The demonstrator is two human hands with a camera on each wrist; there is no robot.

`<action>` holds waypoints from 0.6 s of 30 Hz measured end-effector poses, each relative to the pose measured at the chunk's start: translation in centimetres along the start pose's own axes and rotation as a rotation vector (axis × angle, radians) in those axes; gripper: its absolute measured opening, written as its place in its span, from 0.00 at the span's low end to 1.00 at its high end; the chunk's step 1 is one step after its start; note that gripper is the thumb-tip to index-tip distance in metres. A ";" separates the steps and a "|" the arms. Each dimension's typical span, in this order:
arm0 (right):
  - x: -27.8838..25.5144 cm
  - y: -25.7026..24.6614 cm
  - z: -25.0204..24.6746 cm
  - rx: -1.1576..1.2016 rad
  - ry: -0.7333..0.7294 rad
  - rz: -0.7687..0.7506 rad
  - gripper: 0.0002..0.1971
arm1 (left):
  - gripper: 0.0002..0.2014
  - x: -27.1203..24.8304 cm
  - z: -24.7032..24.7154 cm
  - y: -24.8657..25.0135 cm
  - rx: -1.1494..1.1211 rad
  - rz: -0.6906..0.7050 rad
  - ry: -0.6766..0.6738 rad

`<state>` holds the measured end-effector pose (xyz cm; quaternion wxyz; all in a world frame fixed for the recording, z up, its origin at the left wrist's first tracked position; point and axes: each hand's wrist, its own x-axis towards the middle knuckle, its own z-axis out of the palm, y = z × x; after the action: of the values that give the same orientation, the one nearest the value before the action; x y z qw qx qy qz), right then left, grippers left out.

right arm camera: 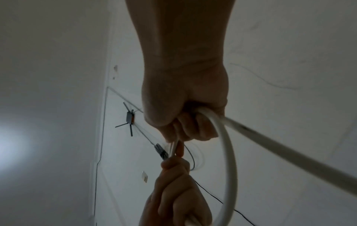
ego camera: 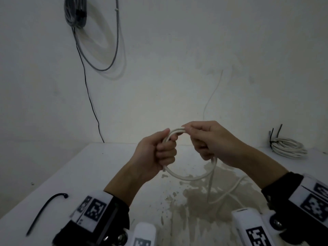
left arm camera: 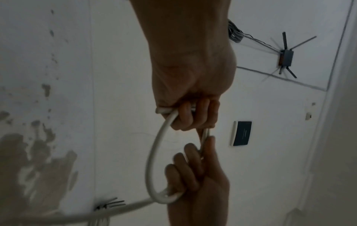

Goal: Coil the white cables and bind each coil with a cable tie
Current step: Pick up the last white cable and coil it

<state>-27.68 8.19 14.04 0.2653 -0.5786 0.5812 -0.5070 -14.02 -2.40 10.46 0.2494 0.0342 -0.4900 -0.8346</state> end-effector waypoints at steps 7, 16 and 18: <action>-0.8 1.2 0.5 0.447 -0.040 0.133 0.16 | 0.12 0.4 -0.2 0.4 -0.295 -0.011 -0.132; 0.2 1.6 0.2 0.576 0.128 0.025 0.16 | 0.20 0.2 -0.4 -1.1 -0.164 -0.065 -0.065; 0.3 1.8 0.5 0.563 0.142 0.037 0.15 | 0.17 0.4 -0.8 -0.9 -0.370 -0.090 -0.193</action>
<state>-28.02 7.41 12.32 0.3832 -0.4348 0.4453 -0.6825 -14.51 -2.87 9.34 0.1657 -0.0704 -0.3480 -0.9200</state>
